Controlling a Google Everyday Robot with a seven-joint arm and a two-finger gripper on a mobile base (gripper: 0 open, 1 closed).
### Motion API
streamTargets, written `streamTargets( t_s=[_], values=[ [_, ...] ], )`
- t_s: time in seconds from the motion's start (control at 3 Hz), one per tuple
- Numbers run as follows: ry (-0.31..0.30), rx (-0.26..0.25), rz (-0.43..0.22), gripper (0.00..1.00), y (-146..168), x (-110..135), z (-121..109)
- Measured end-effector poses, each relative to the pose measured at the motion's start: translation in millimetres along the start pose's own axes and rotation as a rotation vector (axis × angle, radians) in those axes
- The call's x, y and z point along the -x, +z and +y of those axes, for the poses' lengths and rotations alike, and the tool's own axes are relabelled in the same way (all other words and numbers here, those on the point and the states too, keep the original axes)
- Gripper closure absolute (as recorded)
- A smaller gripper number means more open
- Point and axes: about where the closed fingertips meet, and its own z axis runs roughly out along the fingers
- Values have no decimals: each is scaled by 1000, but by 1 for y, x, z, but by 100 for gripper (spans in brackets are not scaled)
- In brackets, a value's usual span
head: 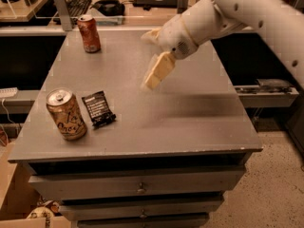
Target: Move rxbar chocolate near orange can
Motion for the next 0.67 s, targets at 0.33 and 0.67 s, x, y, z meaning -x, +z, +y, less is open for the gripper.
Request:
streamTargets(
  t_s=[0.33, 0.67],
  values=[
    [70, -151, -27, 0, -68, -23, -27],
    [66, -158, -29, 0, -71, -21, -29]
  ],
)
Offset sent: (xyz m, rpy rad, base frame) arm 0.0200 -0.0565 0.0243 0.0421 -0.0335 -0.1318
